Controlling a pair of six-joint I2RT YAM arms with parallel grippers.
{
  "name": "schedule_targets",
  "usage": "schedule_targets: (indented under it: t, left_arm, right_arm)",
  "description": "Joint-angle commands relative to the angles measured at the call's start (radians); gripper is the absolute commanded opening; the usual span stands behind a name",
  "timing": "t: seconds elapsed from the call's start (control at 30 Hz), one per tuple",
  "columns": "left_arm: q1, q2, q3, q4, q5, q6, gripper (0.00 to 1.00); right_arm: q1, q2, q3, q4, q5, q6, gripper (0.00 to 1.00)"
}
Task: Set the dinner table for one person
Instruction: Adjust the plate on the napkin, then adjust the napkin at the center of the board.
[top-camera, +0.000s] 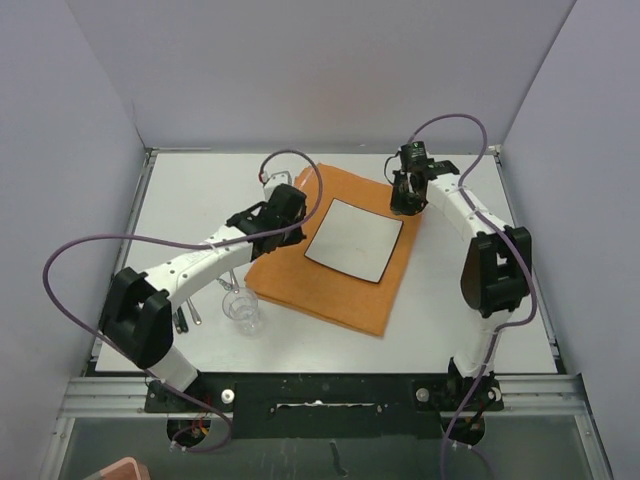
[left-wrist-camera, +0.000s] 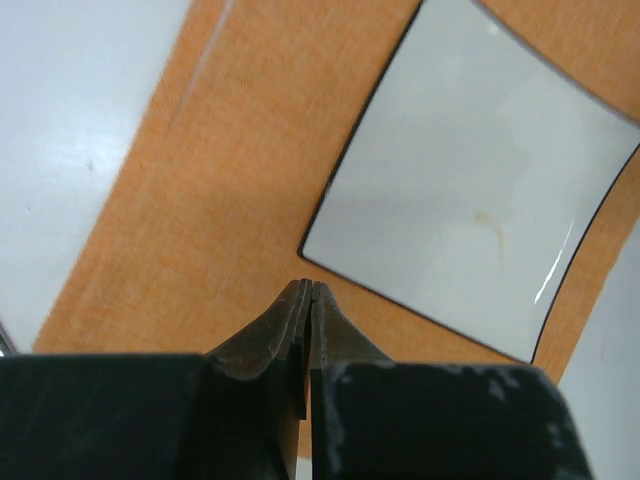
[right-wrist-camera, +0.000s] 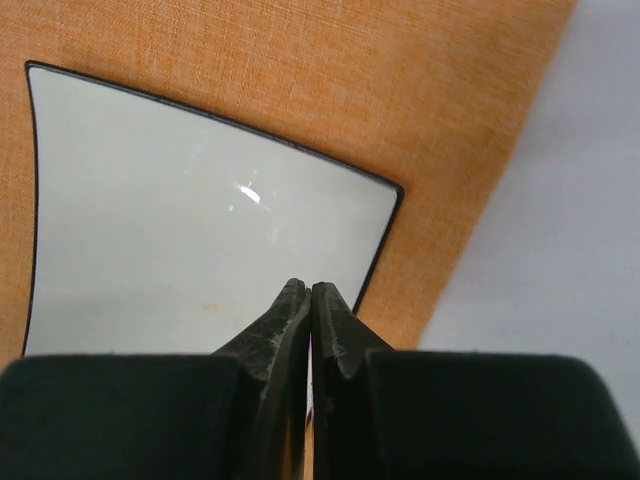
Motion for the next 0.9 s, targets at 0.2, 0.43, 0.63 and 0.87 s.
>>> schedule_targets:
  t: [0.2, 0.43, 0.63, 0.87]
  left_arm:
    - [-0.239, 0.108, -0.049, -0.201, 0.039, -0.285, 0.0]
    - [-0.296, 0.202, -0.04, -0.189, 0.128, -0.307, 0.0]
    - [-0.293, 0.239, -0.008, -0.196, 0.16, -0.287, 0.0]
    - [-0.257, 0.281, 0.028, -0.198, 0.176, -0.263, 0.0]
  right_arm:
    - [-0.029, 0.325, 0.372, 0.017, -0.176, -0.131, 0.0]
    - [-0.063, 0.425, 0.46, 0.025, -0.195, -0.122, 0.0]
    - [-0.089, 0.469, 0.426, 0.024, -0.184, -0.111, 0.0]
    - [-0.092, 0.418, 0.216, 0.108, -0.18, -0.072, 0.0]
